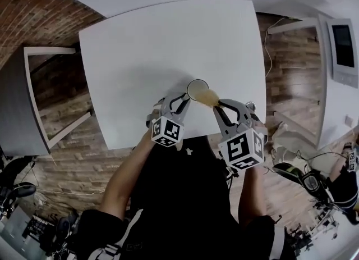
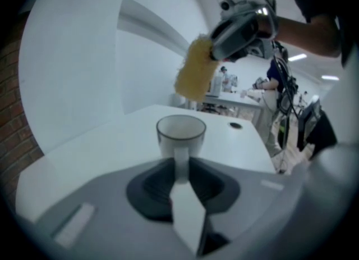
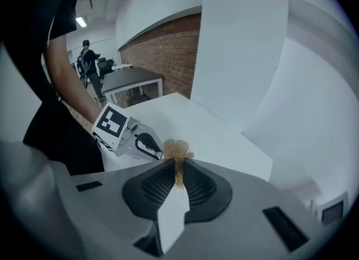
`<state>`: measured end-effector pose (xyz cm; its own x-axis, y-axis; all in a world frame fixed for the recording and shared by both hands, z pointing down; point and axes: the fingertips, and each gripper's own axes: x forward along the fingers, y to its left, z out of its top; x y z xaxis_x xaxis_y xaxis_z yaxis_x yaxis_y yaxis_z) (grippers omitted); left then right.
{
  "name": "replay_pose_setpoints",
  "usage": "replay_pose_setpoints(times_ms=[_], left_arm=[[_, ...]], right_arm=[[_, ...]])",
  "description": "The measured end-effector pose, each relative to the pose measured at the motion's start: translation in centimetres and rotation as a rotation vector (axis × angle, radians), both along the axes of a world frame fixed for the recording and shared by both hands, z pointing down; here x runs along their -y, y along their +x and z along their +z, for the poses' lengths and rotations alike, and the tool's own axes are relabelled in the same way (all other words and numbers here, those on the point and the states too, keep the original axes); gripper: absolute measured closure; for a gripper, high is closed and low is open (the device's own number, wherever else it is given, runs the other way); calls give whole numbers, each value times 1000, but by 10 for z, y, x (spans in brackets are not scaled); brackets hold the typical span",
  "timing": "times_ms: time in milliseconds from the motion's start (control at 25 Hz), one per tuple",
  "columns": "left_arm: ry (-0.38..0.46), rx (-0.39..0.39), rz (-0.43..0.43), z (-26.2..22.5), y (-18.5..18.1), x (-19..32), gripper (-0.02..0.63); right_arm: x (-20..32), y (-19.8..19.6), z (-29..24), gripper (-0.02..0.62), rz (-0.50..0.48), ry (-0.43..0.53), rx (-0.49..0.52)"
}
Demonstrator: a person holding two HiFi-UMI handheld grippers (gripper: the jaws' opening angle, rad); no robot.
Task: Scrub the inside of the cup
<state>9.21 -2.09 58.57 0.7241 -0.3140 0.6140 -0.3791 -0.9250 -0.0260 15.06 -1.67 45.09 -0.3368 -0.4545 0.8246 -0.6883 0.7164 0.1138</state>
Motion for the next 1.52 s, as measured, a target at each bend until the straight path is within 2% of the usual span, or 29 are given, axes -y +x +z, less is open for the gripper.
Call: replay_pose_setpoints(times_ms=[240,360,560,840,1040,1320,1520], left_arm=[[1,18,27,0,-9,-29,531],[-3,11,18,1,-12,-35,531],[23,15,20,1,-17,-39,531],[36,8,16,0,-17,-38,531],[49,13,17,2,-26,-39,531],[47,12,5,1,-29,-39,531],[41,16,2,1,-30,-39,531]], right_arm=[[-12,-32,40,554,-212,-124,-179],[-21,-43,63,554,-290,-229,-210],[-31,-59,87,555,-372,-339,-225],[-23,-65,116,554,-417,-491,-247],[-25,-75,121,554,-403,-528,-238],[-37,-72,67,555,-393,-575,-129],[-35,-76,96,555,-381,-635,-142]])
